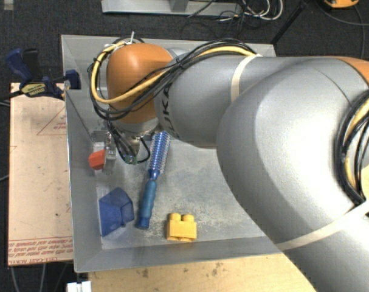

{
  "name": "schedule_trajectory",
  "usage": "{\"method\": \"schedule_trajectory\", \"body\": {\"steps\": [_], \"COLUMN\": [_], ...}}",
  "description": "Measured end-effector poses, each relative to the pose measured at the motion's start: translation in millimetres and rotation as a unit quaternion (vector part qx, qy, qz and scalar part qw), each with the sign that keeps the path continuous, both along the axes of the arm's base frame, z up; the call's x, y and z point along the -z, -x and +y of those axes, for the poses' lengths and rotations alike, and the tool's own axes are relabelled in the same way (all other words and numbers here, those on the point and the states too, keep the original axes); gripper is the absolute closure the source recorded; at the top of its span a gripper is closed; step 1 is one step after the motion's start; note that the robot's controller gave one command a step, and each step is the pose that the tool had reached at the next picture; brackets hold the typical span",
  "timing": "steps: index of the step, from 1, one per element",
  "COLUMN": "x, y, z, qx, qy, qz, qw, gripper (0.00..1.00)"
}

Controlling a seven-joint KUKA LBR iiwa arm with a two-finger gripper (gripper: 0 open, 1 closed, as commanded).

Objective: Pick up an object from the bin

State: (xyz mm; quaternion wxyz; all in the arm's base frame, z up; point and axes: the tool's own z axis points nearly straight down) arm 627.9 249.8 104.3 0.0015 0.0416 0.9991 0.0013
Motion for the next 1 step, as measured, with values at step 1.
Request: {"method": "schedule_trajectory", "body": {"steps": [1], "x": [-48.6], "y": [-1.8], "z": [0.3], "qx": [0.000], "qy": [-0.001], "qz": [-0.0021], "qw": [1.0000], "gripper": [1.00]}}
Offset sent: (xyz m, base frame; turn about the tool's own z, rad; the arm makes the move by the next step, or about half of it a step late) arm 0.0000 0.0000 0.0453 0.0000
